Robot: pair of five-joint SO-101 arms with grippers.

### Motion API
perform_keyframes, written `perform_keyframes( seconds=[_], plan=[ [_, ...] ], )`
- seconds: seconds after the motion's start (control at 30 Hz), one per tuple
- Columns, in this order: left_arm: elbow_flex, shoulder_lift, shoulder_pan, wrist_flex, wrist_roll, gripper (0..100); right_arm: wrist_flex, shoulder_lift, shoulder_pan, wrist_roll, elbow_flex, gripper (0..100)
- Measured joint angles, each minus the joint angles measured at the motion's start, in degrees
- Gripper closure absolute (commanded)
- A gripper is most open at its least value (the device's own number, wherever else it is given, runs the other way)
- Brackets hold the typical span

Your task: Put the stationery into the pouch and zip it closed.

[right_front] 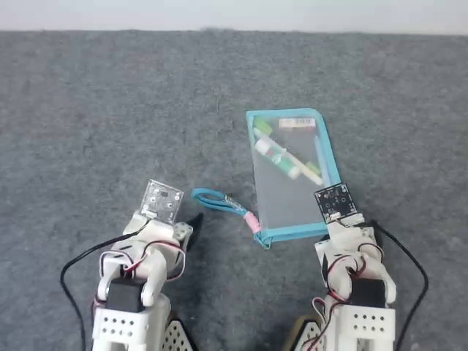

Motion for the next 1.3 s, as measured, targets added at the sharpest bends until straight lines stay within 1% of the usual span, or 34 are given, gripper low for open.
perform_keyframes(
  seconds=[0.1,0.17,0.2,0.27,0.3,0.4,0.5,0.6,0.67,0.77,0.83,0.93,1.0,1.1,1.17,1.23,1.3],
  plan=[
    [0.0,0.0,-0.1,5.2,0.0,76,1.4,0.0,0.4,0.0,0.0,87.3],
    [0.0,0.0,-1.7,6.9,0.0,81,1.5,0.0,0.3,0.0,0.0,98.1],
    [0.0,0.0,-3.2,7.0,0.0,86,1.5,0.0,0.3,0.0,0.0,99.8],
    [0.0,0.0,-5.8,7.0,0.0,98,1.5,0.0,0.3,0.0,0.0,96.1],
    [0.0,0.0,-7.3,7.0,0.0,100,1.6,0.0,0.3,0.0,0.0,96.1],
    [0.0,0.0,-10.6,7.0,0.0,94,1.6,0.0,1.3,0.0,0.0,95.9],
    [0.0,0.0,-12.0,7.0,0.0,93,1.6,0.0,1.5,0.0,0.0,93.0],
    [0.0,0.0,-12.0,7.0,0.0,93,0.2,0.0,-3.0,0.0,0.0,84.7],
    [0.0,0.0,-12.0,7.0,0.0,93,-2.4,0.1,-6.9,-0.2,0.0,81.5],
    [0.0,0.0,-12.2,7.0,0.0,93,-8.6,0.1,-9.2,-0.6,0.0,82.7],
    [0.0,0.0,-12.2,7.0,0.0,93,-11.2,0.1,-8.1,-3.3,0.0,82.9],
    [0.0,0.0,-12.5,7.0,0.0,93,-11.4,0.1,-5.2,-5.7,0.0,83.0],
    [0.0,0.0,-12.5,7.0,0.0,93,-9.2,0.0,-2.8,-6.1,0.0,85.2],
    [0.0,0.0,-12.5,7.0,0.0,93,-3.3,0.0,0.4,-6.2,0.0,94.6],
    [0.0,0.0,-12.5,7.0,0.0,93,-0.2,0.0,1.2,-6.2,0.0,99.7],
    [0.0,0.0,-12.5,7.0,0.0,93,1.0,0.0,2.1,-6.2,0.0,98.0],
    [0.0,0.0,-12.5,7.0,0.0,93,1.5,0.0,1.8,-6.2,0.0,99.1]
  ],
)
